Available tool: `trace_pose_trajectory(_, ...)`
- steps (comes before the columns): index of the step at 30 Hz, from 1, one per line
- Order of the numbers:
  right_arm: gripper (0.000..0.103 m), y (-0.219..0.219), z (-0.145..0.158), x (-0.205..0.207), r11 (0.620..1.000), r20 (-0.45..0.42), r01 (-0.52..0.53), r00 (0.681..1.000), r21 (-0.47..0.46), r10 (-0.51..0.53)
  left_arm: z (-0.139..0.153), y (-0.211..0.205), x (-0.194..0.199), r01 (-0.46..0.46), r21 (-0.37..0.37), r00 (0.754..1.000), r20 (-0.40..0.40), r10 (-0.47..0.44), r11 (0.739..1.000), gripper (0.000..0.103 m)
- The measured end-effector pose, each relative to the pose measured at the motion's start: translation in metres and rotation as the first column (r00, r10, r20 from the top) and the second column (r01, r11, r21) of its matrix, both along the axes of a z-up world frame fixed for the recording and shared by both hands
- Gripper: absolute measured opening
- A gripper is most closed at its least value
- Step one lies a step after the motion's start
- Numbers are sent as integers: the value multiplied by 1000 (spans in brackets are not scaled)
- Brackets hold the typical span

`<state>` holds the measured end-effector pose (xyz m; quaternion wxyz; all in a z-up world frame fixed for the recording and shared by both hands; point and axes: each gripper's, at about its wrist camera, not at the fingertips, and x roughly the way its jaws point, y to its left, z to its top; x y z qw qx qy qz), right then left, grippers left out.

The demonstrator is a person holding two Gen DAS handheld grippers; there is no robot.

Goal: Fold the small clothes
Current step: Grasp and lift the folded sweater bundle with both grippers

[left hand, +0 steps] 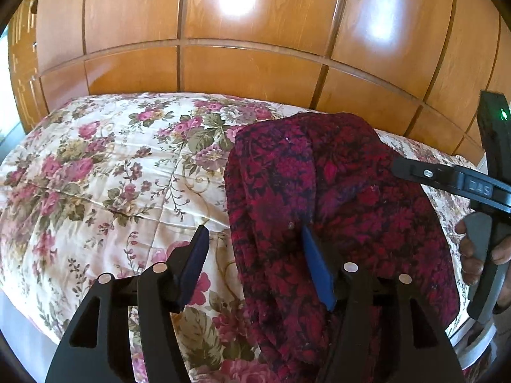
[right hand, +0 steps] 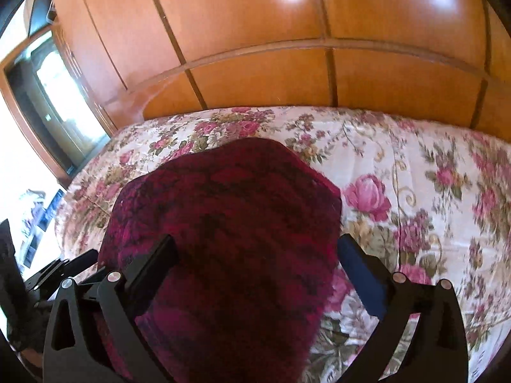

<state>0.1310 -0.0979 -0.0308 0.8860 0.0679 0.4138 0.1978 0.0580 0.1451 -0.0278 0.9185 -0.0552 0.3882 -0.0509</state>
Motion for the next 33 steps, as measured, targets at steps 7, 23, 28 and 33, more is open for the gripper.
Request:
trace_pose_trajectory(7,101,-43,-33,-15,972,-131,-37,989,234,69,-4,3,3,12,-1,1000,-21,-12,1000,69)
trace_pose_trajectory(23,101,-58,-88,-1,802,-238,-136,914,581,327,-37,34,15,85,-208,992,-78,-104,974,80)
trace_pose_trajectory(28,101,-35,-94,11,755,-201,-161,910,636,364,-55,53,18,55,-340,990,-100,-94,939,80)
trace_pose_trajectory(33,101,-19,-91,12,763,-199,-154,916,627,348,-73,69,16,31,-513,989,-110,-102,858,78)
